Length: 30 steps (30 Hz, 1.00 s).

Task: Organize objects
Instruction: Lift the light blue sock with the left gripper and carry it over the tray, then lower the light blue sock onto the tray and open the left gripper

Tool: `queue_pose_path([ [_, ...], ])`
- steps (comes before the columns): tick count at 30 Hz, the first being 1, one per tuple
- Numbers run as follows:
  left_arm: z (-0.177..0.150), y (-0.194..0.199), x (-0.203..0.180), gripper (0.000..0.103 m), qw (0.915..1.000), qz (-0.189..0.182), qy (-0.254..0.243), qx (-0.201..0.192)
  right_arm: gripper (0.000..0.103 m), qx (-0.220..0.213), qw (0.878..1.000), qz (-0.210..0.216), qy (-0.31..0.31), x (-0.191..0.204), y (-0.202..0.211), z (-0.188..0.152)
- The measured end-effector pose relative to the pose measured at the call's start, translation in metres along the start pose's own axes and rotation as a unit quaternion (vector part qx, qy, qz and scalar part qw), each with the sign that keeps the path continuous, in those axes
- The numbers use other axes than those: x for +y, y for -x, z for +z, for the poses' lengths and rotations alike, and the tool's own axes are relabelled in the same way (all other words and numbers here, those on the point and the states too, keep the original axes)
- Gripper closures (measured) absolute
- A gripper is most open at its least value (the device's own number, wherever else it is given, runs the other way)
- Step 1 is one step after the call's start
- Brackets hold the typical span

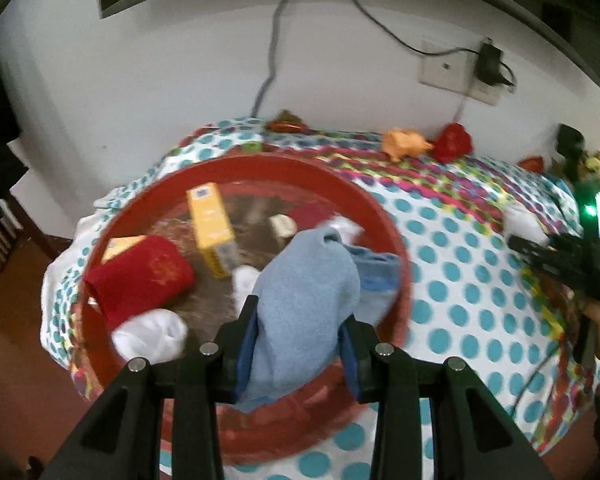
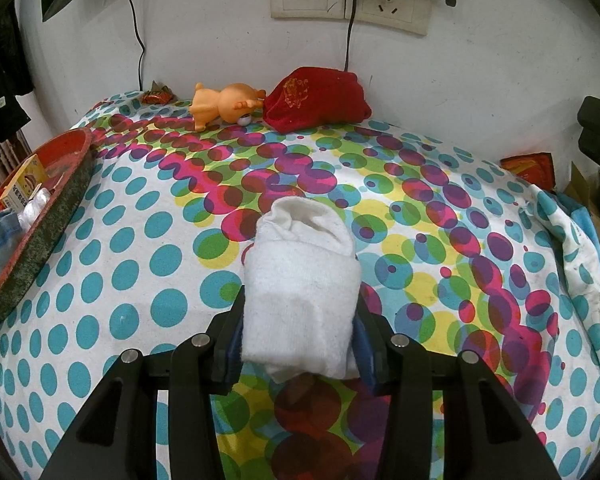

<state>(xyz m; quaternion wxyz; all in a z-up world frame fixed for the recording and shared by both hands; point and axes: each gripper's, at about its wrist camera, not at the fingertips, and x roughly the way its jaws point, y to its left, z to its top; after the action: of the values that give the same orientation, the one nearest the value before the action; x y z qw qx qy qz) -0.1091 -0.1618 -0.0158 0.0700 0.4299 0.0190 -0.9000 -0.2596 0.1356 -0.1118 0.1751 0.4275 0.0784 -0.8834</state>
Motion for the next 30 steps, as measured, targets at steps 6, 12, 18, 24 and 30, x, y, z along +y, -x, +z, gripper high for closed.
queue_pose_path([
  [6,0.004,-0.007,0.025,0.066,0.9995,0.025,0.019,-0.011,0.06,0.0,1.0,0.0,0.0,0.0,0.0,0.0],
  [12,0.007,-0.02,0.046,0.066,0.9985,0.019,0.05,0.003,0.06,0.0,1.0,-0.001,0.0,-0.001,0.001,0.0],
  [18,0.013,-0.033,0.054,0.066,0.9982,0.048,0.036,0.001,0.06,0.0,1.0,-0.002,0.0,-0.001,0.0,0.0],
  [24,0.019,-0.047,0.07,0.066,0.997,0.049,0.059,0.013,0.06,0.0,1.0,-0.002,-0.001,0.0,0.0,0.0],
  [30,0.02,-0.055,0.075,0.064,0.9968,0.057,0.054,0.012,0.059,0.001,1.0,-0.004,-0.001,-0.001,0.0,0.0],
])
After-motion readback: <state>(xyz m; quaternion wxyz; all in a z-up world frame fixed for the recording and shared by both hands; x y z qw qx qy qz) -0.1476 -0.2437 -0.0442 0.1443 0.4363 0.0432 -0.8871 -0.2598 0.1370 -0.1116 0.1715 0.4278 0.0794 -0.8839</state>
